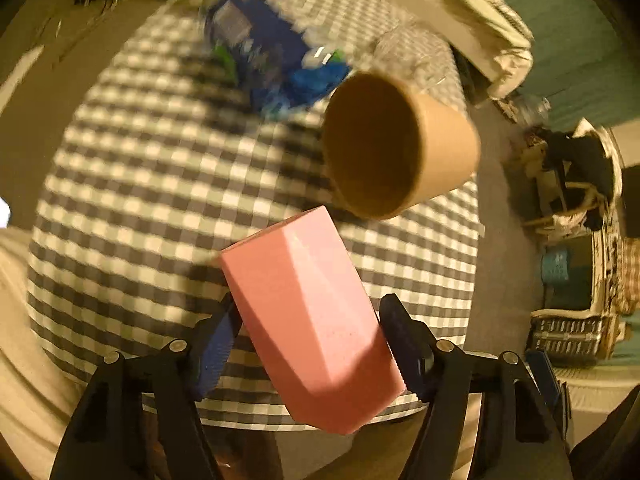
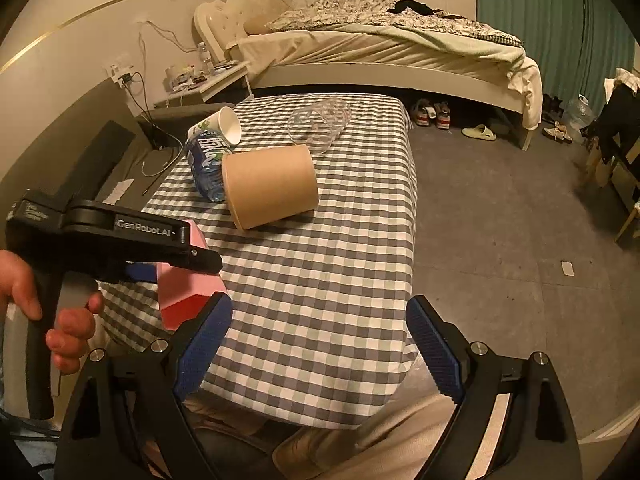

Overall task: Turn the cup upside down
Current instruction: 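Grasp the pink cup with the left tool and lift it, then rotate the pink cup with the left tool and stand it on its rim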

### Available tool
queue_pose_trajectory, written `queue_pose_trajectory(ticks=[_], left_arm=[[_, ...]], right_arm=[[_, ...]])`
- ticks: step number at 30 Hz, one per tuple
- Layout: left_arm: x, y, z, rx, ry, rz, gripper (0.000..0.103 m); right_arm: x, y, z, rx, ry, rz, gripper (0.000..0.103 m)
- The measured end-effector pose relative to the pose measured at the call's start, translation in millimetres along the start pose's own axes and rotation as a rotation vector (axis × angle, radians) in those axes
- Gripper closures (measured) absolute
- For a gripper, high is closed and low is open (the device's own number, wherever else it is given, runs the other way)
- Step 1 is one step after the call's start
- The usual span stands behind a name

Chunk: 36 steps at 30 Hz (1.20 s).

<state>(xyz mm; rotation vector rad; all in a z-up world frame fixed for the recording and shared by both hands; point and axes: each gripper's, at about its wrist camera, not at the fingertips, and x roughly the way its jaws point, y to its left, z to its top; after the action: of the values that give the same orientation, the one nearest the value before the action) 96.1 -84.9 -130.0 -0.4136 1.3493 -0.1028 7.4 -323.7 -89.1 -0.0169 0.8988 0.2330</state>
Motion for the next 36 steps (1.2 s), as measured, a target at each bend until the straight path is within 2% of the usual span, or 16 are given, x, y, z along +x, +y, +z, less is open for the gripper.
queue_pose_trajectory(ticks=[2,5,6,8,9,12,18,22,28,36], left_arm=[[-11,-6,3,0.044,-0.059,0.02,0.032],[-30,-11,7,0.136,-0.195,0.09,0.033],[-37,-16,5,0.192,-0.28,0.15,0.033],[-43,-15,3,0.267,-0.394,0.223,0.033],[-45,-15,-1,0.309,-0.475,0.266,0.033],[-35,-8,-4,0.36,-0.58,0.296,0.033],[-5,9,-7,0.324,-0.59,0.251,0.035],[-2,11,-17,0.373,-0.626,0.238,0.035],[2,13,-29,0.4,-0.562,0.207,0.039],[-7,17,-40,0.396,-0.553,0.174,0.039]], right_arm=[[-2,2,-1,-0.003,-0.001,-0.006,0.014],[-5,6,-2,-0.011,0.001,-0.012,0.014],[-5,7,-2,-0.013,0.001,-0.015,0.014],[-5,10,-4,-0.02,0.002,-0.02,0.014],[-5,11,-5,-0.023,0.004,-0.02,0.014],[0,15,-6,-0.029,0.017,-0.025,0.014],[7,23,-3,-0.053,0.035,-0.036,0.014],[13,25,-1,-0.057,0.046,-0.04,0.014],[17,29,2,-0.068,0.053,-0.046,0.014],[17,31,2,-0.072,0.058,-0.05,0.014]])
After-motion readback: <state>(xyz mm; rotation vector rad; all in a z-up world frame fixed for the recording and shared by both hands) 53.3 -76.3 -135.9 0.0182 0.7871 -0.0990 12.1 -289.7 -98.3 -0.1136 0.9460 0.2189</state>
